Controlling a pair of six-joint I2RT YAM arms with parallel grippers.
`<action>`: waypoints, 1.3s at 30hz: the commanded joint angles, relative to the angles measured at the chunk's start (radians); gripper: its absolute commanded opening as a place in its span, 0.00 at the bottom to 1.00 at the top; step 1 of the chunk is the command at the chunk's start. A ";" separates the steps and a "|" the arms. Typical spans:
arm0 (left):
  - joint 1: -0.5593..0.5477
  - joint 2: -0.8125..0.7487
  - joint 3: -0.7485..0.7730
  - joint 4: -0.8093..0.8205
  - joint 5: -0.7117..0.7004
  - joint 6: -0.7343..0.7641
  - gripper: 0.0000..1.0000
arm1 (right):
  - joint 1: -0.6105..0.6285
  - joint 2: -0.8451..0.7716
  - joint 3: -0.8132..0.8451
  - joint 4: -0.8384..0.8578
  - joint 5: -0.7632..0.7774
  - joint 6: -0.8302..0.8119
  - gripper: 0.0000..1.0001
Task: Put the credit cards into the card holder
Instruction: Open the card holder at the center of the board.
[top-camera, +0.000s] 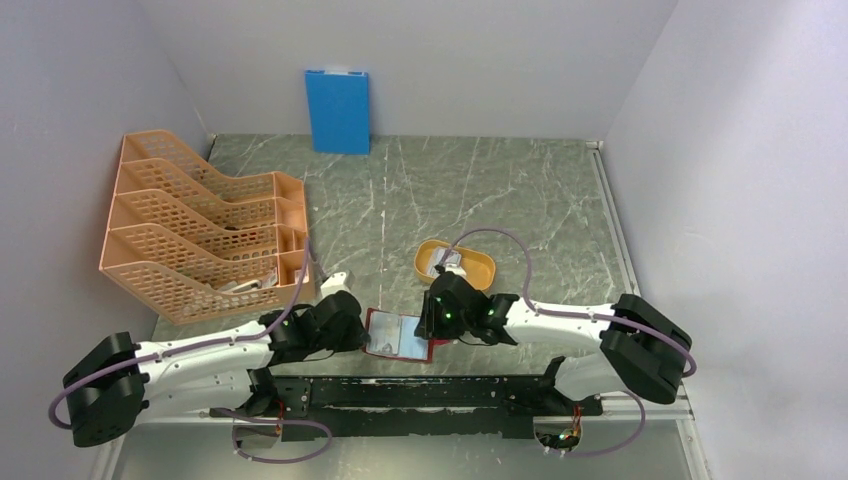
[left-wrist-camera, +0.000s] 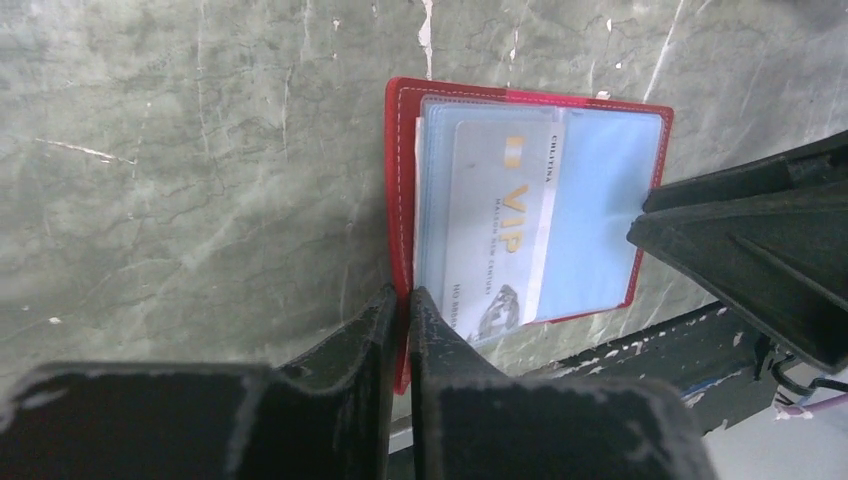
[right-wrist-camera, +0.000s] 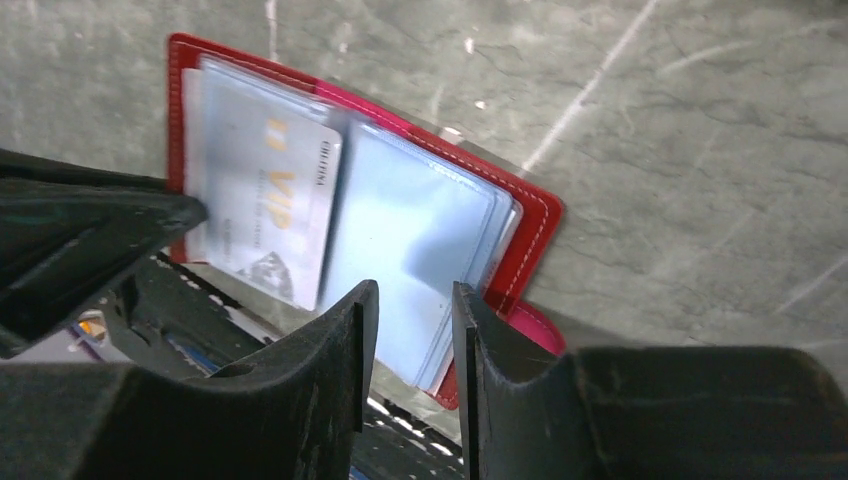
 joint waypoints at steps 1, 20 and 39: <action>-0.004 -0.045 0.032 -0.062 -0.040 0.013 0.24 | 0.002 -0.012 -0.029 0.002 0.033 0.001 0.37; -0.010 0.170 0.094 0.248 0.175 0.107 0.50 | 0.003 -0.067 -0.039 -0.056 0.045 0.016 0.38; -0.010 0.185 0.002 0.271 0.131 0.067 0.48 | 0.003 -0.008 -0.043 -0.082 0.050 0.020 0.29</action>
